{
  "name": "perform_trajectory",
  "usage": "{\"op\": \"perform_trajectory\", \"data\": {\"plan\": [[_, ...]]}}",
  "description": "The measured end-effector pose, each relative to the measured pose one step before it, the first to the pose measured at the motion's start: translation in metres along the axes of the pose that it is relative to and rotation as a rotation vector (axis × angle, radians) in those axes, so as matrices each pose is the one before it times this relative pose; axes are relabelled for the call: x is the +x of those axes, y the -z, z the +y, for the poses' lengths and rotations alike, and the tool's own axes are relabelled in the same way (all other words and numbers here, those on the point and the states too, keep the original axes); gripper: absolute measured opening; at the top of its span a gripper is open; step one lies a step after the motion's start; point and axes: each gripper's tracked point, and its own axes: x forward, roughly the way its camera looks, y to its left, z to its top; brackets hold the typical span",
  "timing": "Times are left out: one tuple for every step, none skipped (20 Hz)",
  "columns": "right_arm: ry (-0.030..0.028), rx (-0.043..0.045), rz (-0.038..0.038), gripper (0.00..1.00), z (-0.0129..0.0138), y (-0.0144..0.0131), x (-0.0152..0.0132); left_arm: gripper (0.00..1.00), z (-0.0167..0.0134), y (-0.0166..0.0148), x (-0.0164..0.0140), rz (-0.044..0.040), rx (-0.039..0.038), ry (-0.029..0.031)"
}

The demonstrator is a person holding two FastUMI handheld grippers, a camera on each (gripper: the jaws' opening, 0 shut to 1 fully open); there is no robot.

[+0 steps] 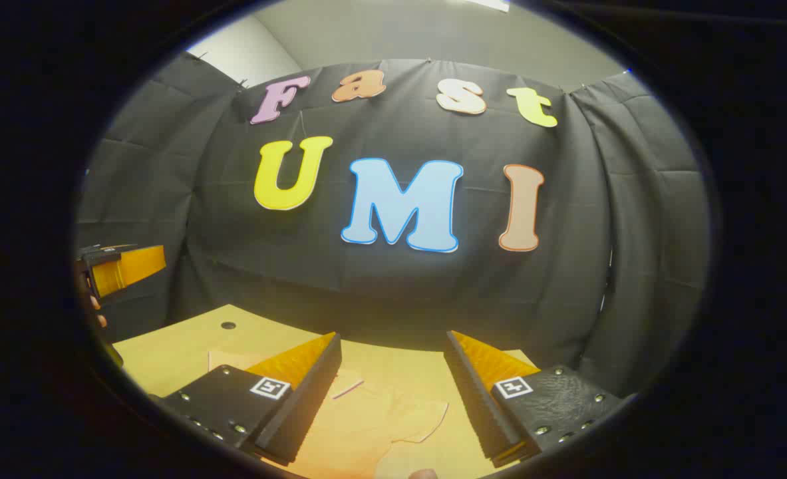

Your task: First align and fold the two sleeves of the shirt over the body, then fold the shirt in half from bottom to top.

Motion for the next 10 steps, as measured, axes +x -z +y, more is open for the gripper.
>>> {"op": "perform_trajectory", "data": {"plan": [[0.00730, -0.00337, 0.00034, 0.96, -0.00181, 0.00000, 0.00013, 0.97, 0.00036, 0.00042, 0.00000, 0.00168, -0.00496, 0.00152], [0.00565, -0.00189, 0.00408, 0.96, -0.00089, 0.00199, 0.00011, 0.97, 0.00033, 0.00205, 0.00116, 0.00419, -0.00353, 0.00268], [0.00320, 0.00129, 0.00154, 0.96, -0.00046, 0.00015, 0.00017, 0.97, 0.00024, 0.00176, 0.00075, 0.00333, -0.00059, 0.00126], [0.00252, 0.00185, 0.00103, 0.96, -0.00014, 0.00047, 0.00004, 0.97, -0.00003, 0.00046, 0.00155, 0.00042, 0.00038, 0.00256], [0.00349, 0.00214, 0.00482, 0.96, -0.00044, 0.00023, 0.00055, 0.97, 0.00077, -0.00059, 0.00134, -0.00249, 0.00337, 0.00256], [0.00310, 0.00226, 0.00317, 0.96, -0.00108, 0.00152, 0.00094, 0.97, 0.00019, -0.00077, 0.00329, -0.00389, 0.00766, 0.00180], [0.00427, 0.00060, 0.00424, 0.96, -0.00051, 0.00151, 0.00039, 0.97, 0.00037, -0.00136, 0.00188, -0.00481, 0.01043, 0.00048], [0.00620, -0.00126, 0.00332, 0.96, -0.00142, 0.00075, 0.00089, 0.97, 0.00175, -0.00051, 0.00331, -0.00579, 0.00834, 0.00098], [0.00663, -0.00146, 0.00426, 0.96, -0.00161, 0.00124, 0.00283, 0.97, 0.00057, -0.00001, 0.00282, -0.00061, 0.00441, 0.00176], [0.00342, -0.00025, 0.00520, 0.96, -0.00092, 0.00123, 0.00171, 0.97, -0.00024, 0.00003, 0.00343, -0.00070, -0.00056, 0.00210]]}}
